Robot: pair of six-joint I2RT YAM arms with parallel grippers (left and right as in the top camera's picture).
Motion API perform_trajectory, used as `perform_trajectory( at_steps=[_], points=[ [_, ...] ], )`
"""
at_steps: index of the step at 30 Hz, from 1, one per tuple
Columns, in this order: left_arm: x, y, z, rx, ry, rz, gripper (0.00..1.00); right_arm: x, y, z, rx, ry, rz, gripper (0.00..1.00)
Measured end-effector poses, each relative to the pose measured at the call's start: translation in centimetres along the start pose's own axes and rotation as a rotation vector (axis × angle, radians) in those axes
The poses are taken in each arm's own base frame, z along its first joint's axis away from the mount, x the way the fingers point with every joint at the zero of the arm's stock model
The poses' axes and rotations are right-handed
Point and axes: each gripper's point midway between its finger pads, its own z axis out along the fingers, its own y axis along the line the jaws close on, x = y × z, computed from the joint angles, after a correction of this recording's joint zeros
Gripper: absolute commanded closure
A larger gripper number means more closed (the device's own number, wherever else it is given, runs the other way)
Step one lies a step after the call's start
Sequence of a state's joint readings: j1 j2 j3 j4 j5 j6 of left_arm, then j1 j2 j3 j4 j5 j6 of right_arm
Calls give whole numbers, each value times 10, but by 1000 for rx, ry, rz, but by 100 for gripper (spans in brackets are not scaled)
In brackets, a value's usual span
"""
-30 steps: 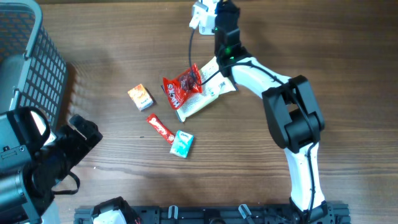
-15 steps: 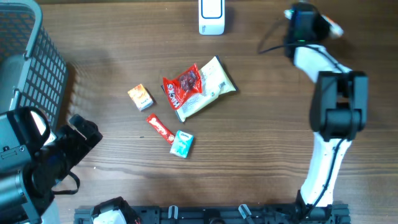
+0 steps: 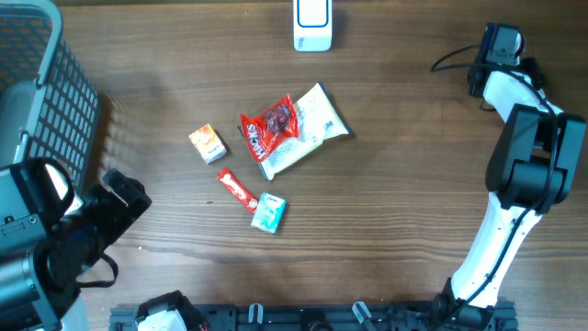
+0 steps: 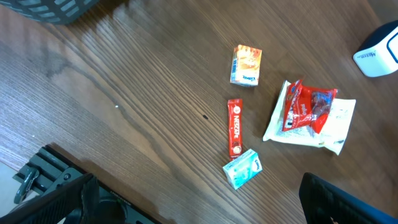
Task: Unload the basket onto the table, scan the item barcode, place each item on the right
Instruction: 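Carry the orange pack to the table's right edge and release, then move the right gripper back down toward the teal Kleenex pack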
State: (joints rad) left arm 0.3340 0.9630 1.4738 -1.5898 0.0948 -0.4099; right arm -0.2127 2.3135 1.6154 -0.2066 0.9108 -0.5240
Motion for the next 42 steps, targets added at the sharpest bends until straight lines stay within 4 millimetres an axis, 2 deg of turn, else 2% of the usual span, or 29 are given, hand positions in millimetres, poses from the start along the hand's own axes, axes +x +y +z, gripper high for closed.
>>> perform_trajectory(
  at_steps=[8, 11, 13, 15, 17, 20, 22, 24, 26, 27, 29, 31, 34, 39, 42],
  points=[
    [0, 0, 0, 0, 0, 0, 0, -3, 0, -2, 1, -11, 43, 1],
    [0, 0, 0, 0, 0, 0, 0, -6, 3, -7, -57, -30, 63, 0],
    [0, 0, 0, 0, 0, 0, 0, -11, 4, -17, -135, -63, 71, 0],
    [0, 0, 0, 0, 0, 0, 0, -23, -5, -34, -221, -125, 107, 0],
    [0, 0, 0, 0, 0, 0, 0, -38, -27, -58, -295, -209, 183, 0],
    [0, 0, 0, 0, 0, 0, 0, -51, -53, -89, -388, -297, 289, 0],
    [0, 0, 0, 0, 0, 0, 0, -58, -64, -118, -509, -360, 360, 0],
    [0, 0, 0, 0, 0, 0, 0, -63, -63, -143, -646, -408, 406, 0],
    [0, 0, 0, 0, 0, 0, 0, -69, -51, -182, -871, -456, 457, 1],
    [0, 0, 0, 0, 0, 0, 0, -74, -36, -219, -1092, -483, 491, 0],
    [0, 0, 0, 0, 0, 0, 0, -76, -20, -253, -1287, -476, 504, 0],
    [0, 0, 0, 0, 0, 0, 0, -69, -1, -287, -1455, -420, 486, 0],
    [0, 0, 0, 0, 0, 0, 0, -53, 35, -349, -1639, -331, 386, 1],
    [0, 0, 0, 0, 0, 0, 0, -15, 97, -450, -1784, -246, 146, 0],
    [0, 0, 0, 0, 0, 0, 0, 12, 129, -494, -1805, -226, 16, 0]
  ],
)
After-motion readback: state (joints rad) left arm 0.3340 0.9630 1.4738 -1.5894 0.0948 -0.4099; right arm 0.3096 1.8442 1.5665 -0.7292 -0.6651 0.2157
